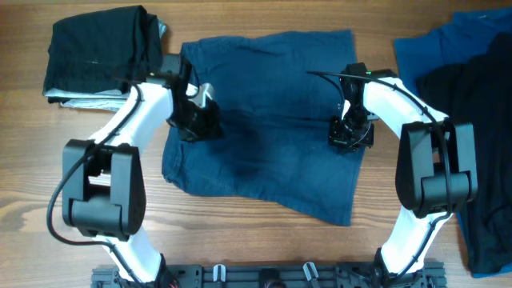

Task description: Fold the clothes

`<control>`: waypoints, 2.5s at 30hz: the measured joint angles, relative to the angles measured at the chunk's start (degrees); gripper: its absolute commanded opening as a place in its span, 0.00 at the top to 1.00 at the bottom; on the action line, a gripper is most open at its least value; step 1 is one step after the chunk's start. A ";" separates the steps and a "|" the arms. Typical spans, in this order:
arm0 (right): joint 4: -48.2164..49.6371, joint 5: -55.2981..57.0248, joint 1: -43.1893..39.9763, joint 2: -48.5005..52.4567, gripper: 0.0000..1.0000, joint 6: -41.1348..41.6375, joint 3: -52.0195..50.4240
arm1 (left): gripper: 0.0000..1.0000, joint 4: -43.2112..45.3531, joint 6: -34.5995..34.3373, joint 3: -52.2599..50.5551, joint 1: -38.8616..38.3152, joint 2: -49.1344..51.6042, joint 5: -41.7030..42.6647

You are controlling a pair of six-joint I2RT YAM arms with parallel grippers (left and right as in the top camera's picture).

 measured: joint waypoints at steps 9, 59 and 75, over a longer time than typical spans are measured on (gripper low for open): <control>0.13 -0.42 0.00 0.00 0.95 -0.22 0.00 | 0.96 10.88 -6.21 -11.37 -1.86 0.00 3.61; 0.85 -1.31 0.00 0.00 0.96 -2.16 0.00 | 0.42 6.16 -13.31 -4.35 -11.41 -14.10 -30.88; 10.25 7.17 -3.78 -13.99 0.84 -3.26 0.59 | 0.54 28.65 -1.77 -3.45 4.83 -4.35 -30.14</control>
